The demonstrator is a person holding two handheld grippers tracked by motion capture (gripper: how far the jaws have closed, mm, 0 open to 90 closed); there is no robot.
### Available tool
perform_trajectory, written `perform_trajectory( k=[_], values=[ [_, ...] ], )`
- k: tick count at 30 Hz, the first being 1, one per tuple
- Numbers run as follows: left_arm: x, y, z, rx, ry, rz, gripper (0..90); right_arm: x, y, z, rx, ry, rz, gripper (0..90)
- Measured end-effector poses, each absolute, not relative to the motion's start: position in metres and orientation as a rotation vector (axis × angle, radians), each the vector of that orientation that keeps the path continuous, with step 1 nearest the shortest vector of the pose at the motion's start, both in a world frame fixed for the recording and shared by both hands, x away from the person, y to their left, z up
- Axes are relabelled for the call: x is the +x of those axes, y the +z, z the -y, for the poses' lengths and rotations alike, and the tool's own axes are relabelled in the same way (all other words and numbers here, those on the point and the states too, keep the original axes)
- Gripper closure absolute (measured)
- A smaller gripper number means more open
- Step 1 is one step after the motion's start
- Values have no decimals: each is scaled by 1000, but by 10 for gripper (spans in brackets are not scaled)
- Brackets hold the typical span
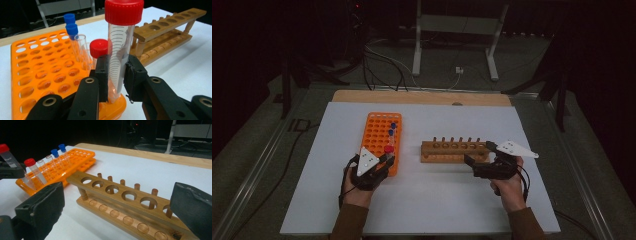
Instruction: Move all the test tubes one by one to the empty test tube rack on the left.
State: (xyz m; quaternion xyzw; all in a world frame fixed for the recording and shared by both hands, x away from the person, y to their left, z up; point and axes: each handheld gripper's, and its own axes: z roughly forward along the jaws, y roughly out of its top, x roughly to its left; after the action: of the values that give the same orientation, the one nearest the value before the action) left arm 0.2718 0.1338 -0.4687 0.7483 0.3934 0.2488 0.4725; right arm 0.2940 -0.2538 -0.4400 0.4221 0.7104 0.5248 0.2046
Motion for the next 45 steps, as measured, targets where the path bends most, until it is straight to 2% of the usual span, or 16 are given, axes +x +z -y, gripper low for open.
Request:
perform_trajectory(
  k=[24, 36, 45],
  values=[
    [281, -489, -126, 1978, 591, -1031, 752, 293, -441, 255, 1179, 1458, -1984, 1],
    [284, -492, -128, 1986, 552, -1045, 748, 290, -443, 256, 1179, 1455, -1984, 1],
    [280, -484, -134, 1941, 515, -1052, 565, 286, -443, 259, 1168, 1451, -1974, 1]
  ],
)
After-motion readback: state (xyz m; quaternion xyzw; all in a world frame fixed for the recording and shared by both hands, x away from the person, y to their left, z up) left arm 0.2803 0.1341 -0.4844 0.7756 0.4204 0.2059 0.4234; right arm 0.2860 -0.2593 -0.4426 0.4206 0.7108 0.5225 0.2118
